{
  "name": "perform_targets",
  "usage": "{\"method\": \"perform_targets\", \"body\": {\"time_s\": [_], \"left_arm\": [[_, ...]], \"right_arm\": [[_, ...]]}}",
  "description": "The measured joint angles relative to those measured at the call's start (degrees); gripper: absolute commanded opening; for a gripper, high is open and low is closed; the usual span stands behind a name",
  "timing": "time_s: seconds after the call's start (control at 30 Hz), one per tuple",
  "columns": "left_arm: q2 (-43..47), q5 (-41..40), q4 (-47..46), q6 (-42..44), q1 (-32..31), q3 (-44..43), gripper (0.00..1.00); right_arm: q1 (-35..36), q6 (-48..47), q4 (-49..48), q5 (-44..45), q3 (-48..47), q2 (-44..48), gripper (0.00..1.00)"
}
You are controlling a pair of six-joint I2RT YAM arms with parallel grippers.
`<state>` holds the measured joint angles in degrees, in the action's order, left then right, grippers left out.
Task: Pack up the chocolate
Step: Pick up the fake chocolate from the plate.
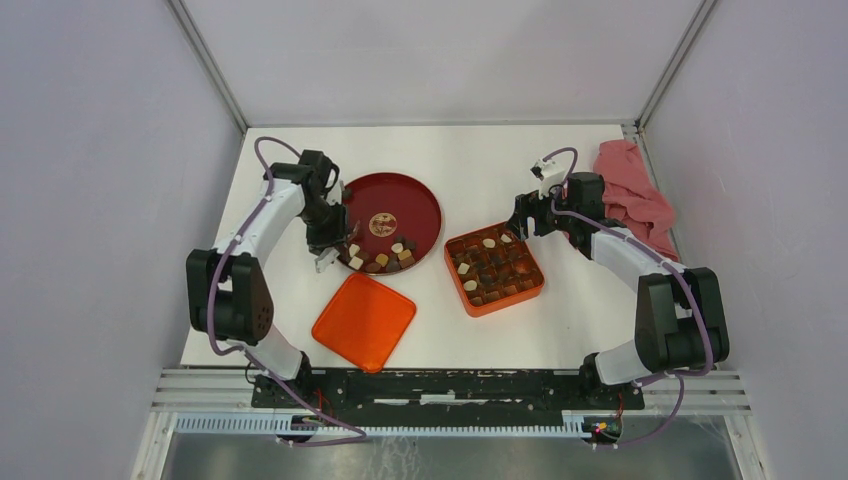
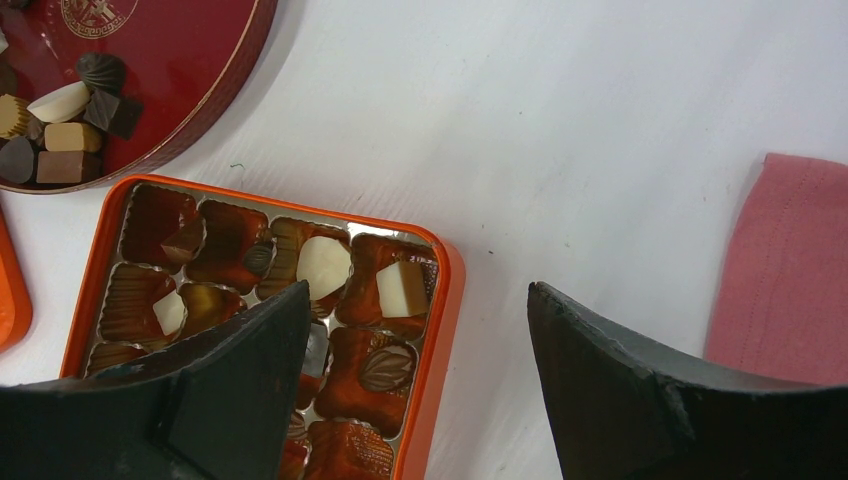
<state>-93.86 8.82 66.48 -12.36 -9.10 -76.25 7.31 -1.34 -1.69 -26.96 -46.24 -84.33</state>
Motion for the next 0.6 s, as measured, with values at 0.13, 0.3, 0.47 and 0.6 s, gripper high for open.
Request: {"method": "perform_targets", "body": {"time_s": [0.13, 0.3, 0.47, 0.6], "left_arm": [[2.1, 1.0, -0.7, 0.0, 0.0, 0.0, 0.02], [4.4, 2.3, -1.4, 0.9, 0.0, 0.1, 0.02], [6.4, 4.5, -2.8, 1.2, 0.0, 1.2, 0.02], [8.2, 6.9, -4.2, 1.4, 0.0, 2.3, 0.02]], "right_arm": [[-0.1, 0.0, 0.0, 0.0, 0.0, 0.0, 0.85], [-0.2, 0.0, 0.0, 0.0, 0.0, 0.0, 0.85], [-0.2, 0.0, 0.0, 0.0, 0.0, 0.0, 0.85], [-0.2, 0.0, 0.0, 0.0, 0.0, 0.0, 0.85]]}}
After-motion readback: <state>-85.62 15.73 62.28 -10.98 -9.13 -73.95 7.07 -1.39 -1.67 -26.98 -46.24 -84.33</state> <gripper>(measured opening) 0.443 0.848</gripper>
